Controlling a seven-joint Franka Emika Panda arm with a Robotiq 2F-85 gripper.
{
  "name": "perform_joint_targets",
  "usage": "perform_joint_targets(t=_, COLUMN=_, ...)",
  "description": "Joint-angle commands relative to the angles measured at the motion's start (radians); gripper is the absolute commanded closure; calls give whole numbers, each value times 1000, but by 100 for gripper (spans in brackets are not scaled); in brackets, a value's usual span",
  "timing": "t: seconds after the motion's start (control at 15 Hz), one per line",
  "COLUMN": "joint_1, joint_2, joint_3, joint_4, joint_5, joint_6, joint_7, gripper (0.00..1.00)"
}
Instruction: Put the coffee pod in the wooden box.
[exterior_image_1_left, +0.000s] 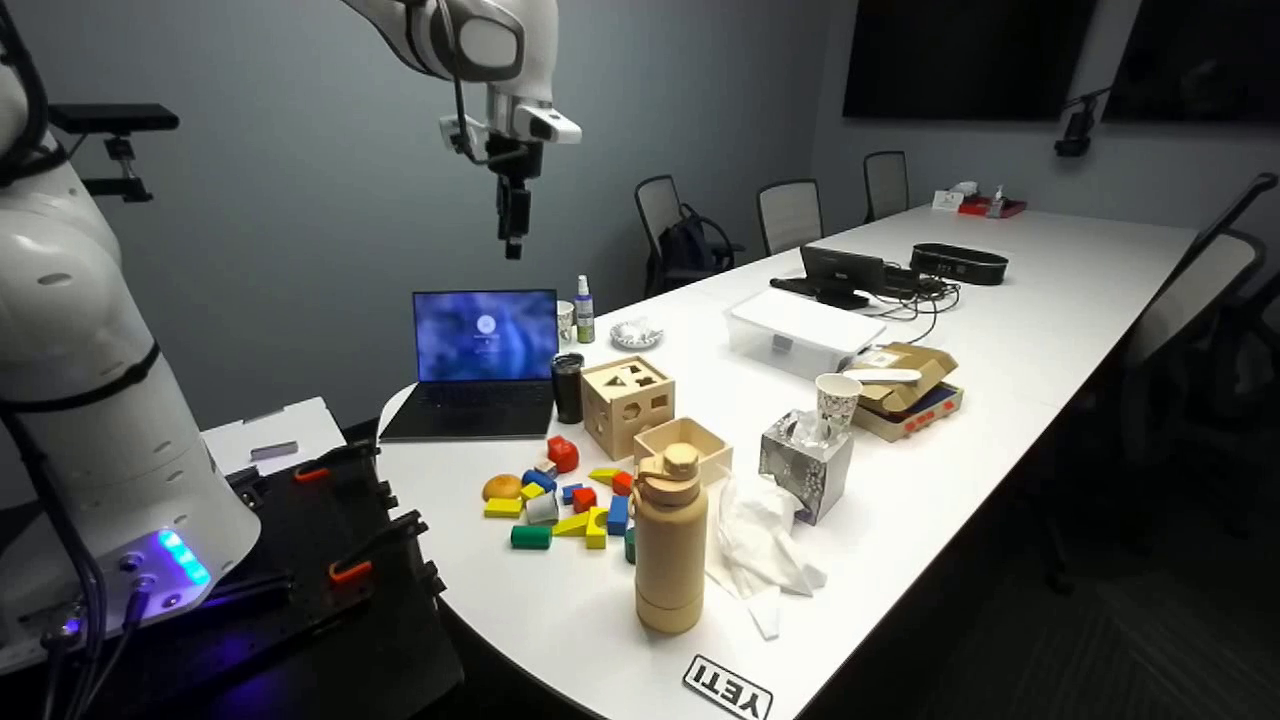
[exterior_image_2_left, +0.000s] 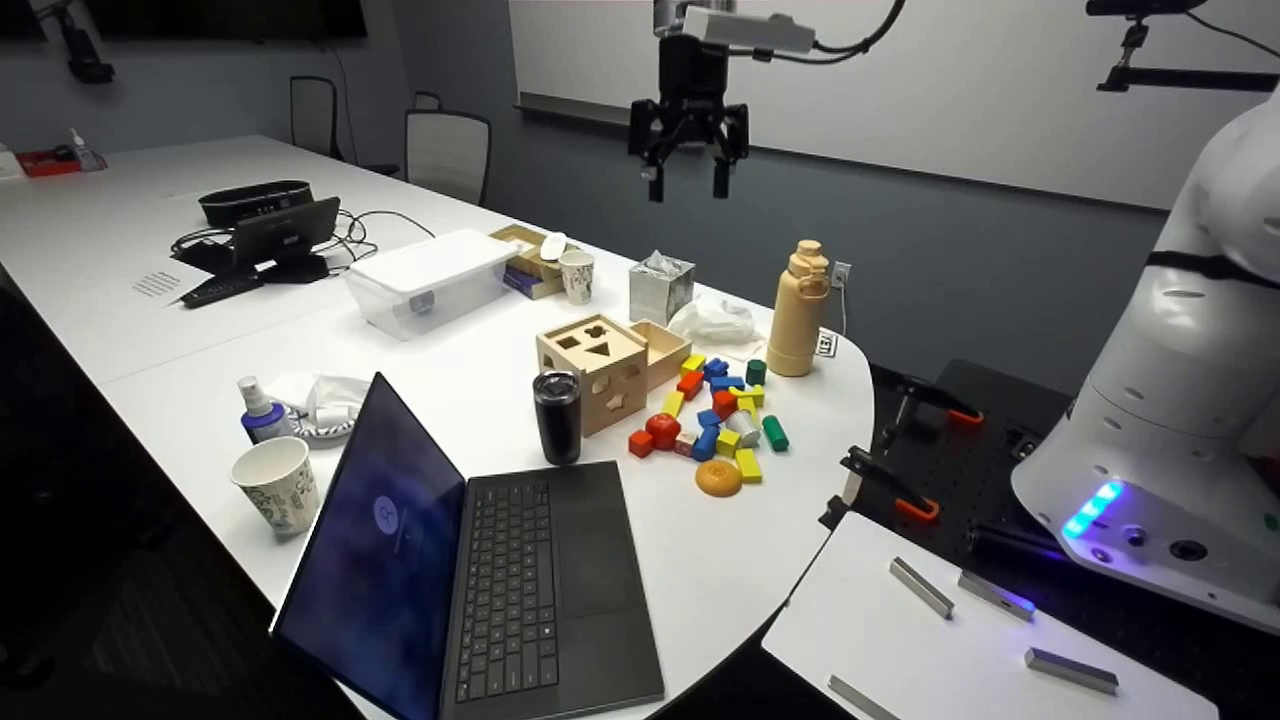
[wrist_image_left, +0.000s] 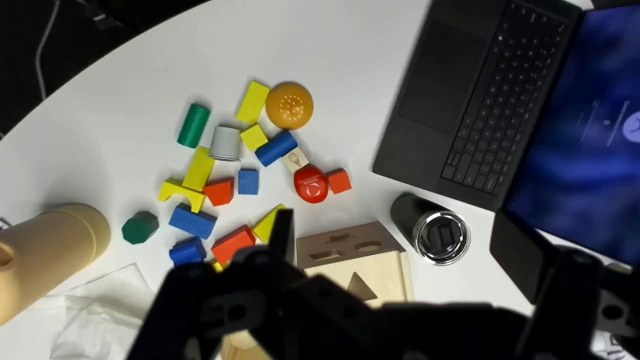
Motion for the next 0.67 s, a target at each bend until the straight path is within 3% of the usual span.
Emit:
perform_joint_targets(t=0.0, joint_1=-23, joint_2=112, joint_3=-48, joint_4=-52, joint_5=136, joint_6=188, joint_7=-5, gripper=0)
perform_joint_targets(t=0.2, joint_1=-36, joint_2=242, joint_3=-76, joint_4=-69, joint_5=235, joint_6=310, joint_7=9, gripper=0)
perform_joint_targets(t=0.6, joint_1=-69, joint_2=482, joint_3=-77, joint_4=-54, joint_5=409, joint_6=413, joint_7=1, gripper=0)
